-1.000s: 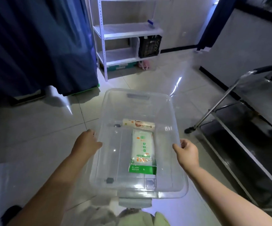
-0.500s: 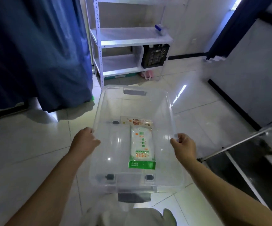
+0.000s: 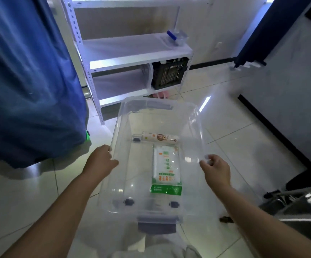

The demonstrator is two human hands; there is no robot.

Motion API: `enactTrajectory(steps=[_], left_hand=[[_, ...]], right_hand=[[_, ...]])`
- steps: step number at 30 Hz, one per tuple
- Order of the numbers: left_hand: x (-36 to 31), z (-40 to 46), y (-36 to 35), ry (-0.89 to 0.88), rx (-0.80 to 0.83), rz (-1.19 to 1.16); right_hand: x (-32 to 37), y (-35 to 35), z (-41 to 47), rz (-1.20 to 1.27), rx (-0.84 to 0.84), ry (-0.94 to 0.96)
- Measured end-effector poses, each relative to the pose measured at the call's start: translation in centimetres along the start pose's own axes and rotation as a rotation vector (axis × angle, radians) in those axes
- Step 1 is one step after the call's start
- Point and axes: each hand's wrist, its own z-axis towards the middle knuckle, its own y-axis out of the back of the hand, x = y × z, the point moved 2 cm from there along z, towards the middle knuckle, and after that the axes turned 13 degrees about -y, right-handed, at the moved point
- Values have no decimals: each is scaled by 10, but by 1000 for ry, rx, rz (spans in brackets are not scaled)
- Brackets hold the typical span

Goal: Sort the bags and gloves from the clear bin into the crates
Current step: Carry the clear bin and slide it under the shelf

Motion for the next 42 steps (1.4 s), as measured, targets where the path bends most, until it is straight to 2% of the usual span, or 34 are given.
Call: enactTrajectory(steps=[8, 13, 20, 30, 37, 42], left_hand=[[-22, 169, -1, 130, -106, -32], [-15, 245, 5, 233, -153, -30], [23, 352, 21, 335, -149, 17], [110, 498, 23, 422, -87, 36], [155, 566, 17, 474, -202, 84], [193, 617, -4, 514, -327, 57]], right_hand=[[95, -63, 192, -80, 111, 16], [161, -105, 275, -168, 167, 59], [236, -190, 357, -246, 244, 87], [296, -331, 450, -383, 287, 37], [321, -419, 510, -430, 352, 90], [328, -493, 557, -372, 337, 126]])
